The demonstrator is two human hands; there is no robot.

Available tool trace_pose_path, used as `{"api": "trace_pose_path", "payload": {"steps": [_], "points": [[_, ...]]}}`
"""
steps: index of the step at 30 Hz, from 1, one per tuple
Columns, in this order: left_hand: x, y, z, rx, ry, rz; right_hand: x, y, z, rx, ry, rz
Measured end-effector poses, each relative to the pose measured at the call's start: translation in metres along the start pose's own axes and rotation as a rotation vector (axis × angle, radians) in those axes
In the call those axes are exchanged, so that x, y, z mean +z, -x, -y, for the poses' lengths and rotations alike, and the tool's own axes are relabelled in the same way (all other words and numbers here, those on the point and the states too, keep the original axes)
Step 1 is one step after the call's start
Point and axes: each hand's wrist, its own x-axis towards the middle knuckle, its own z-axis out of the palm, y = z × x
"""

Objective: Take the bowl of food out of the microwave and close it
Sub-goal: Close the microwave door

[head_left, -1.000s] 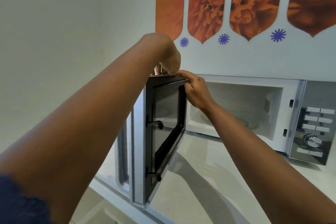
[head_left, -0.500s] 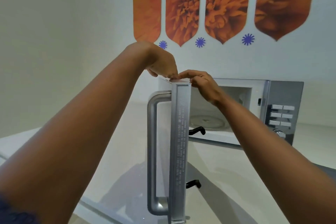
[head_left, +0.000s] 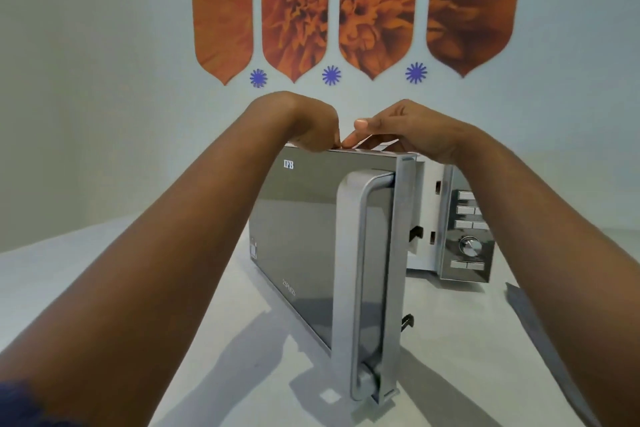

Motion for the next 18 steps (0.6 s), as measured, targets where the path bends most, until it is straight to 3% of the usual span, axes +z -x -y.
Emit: {"api": "trace_pose_path", "payload": {"steps": [8,18], "points": [[0.014,-0.032,-0.011,0.034,0.051,-0.118,-0.025,0.013,0.004,0.198,0.293,0.083],[0.058,-0.079,-0.031,0.024,0.219,-0.365,-0.038,0.008,-0.021,0.264,0.646,-0.08]]}}
